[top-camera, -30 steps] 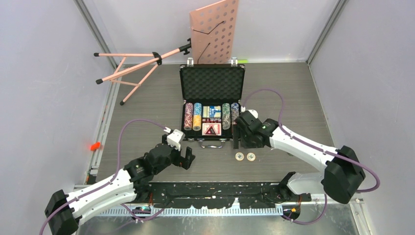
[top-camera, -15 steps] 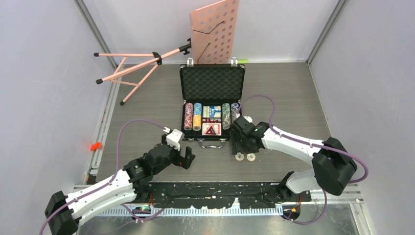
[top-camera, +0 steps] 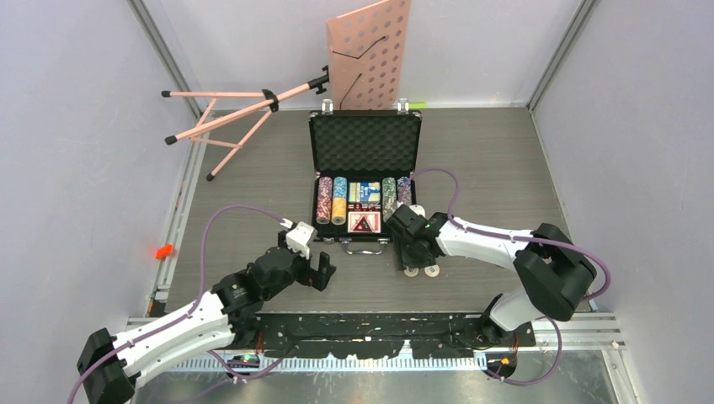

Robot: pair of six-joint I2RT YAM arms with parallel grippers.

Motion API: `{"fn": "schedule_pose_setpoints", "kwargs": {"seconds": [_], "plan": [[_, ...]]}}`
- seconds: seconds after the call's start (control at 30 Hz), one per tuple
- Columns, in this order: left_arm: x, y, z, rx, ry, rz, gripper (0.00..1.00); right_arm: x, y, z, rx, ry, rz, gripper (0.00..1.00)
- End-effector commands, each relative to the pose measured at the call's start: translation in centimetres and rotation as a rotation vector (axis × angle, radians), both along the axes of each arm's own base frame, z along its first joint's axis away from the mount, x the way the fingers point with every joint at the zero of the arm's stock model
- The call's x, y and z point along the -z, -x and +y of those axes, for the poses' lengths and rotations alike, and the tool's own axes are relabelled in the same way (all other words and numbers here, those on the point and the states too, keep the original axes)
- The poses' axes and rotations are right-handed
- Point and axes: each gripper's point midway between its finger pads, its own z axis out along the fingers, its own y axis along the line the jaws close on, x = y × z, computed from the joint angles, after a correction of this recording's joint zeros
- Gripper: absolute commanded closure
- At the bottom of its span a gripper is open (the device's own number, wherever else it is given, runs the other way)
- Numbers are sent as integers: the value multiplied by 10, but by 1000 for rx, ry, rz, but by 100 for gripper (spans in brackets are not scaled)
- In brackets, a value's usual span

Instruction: Pack up texas hold em set

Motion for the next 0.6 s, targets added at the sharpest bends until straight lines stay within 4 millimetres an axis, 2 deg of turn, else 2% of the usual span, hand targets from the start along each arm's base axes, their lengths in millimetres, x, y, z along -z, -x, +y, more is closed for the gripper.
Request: {"fn": "schedule_pose_setpoints", "kwargs": {"seconds": [0.0,0.13,0.2,0.23,0.43,0.57], "plan": [[-18,-6,-5,-12,45,-42,1,9,0,-3,19,11,-7,46],[-18,-6,-5,-11,48,-42,1,12,5,-10,27,26,-5,46],[-18,-6,-5,-10,46,-42,1,13,6,-11,28,28,-2,54],[-18,-6,-5,-10,46,-43,1,12,7,-12,29,29,1,54],[-18,-6,-5,-9,48,-43,1,-13,4,-7,40,-25,-39,56],[-18,-6,-5,-9,48,-43,1,-29,-2,-11,62,-17,-78,56]]}}
